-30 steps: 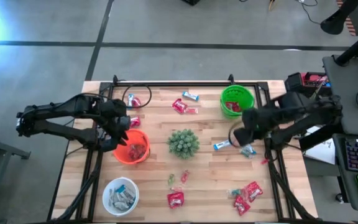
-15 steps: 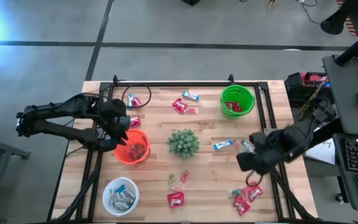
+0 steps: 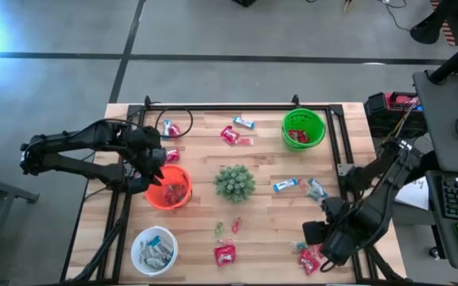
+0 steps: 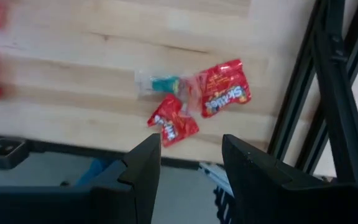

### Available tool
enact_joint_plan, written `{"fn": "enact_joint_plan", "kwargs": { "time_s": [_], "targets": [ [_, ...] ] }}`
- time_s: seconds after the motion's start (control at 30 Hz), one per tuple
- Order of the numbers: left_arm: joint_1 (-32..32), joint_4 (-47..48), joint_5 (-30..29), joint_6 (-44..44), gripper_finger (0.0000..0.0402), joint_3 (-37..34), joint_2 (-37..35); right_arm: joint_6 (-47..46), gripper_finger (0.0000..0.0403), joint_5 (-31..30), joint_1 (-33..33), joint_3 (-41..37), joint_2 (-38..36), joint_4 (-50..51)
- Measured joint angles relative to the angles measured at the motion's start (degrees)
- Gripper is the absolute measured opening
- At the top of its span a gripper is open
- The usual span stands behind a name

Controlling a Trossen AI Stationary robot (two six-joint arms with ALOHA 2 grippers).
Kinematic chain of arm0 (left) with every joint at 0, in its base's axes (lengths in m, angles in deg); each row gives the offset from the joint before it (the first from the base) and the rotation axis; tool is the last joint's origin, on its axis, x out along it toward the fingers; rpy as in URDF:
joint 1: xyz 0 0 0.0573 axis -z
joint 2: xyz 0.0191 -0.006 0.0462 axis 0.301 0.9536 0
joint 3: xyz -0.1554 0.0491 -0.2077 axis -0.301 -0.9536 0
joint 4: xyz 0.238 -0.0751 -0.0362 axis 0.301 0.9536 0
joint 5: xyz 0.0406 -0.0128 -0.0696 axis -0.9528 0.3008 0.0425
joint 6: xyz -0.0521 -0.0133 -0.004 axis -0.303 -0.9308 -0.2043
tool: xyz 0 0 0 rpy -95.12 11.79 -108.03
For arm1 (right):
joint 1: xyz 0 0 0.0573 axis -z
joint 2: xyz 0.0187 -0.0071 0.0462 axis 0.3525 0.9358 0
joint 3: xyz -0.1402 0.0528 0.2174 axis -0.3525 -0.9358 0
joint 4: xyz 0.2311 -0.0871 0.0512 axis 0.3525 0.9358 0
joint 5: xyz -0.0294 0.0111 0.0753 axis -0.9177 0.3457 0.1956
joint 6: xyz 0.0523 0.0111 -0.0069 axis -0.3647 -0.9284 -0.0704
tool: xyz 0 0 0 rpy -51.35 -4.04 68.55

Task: Sort candy
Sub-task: Put the red candy into the green bucket

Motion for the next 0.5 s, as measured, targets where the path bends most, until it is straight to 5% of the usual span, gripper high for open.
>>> {"fn": "enact_joint_plan", "kwargs": {
  "time_s": [0.5],
  "targets": [
    [0.0, 0.2, 3.0, -3.7, 0.0113, 0.0, -4.4, 2.3, 0.0150, -1.7, -0.3, 0.0, 3.2, -4.0]
  ]
}}
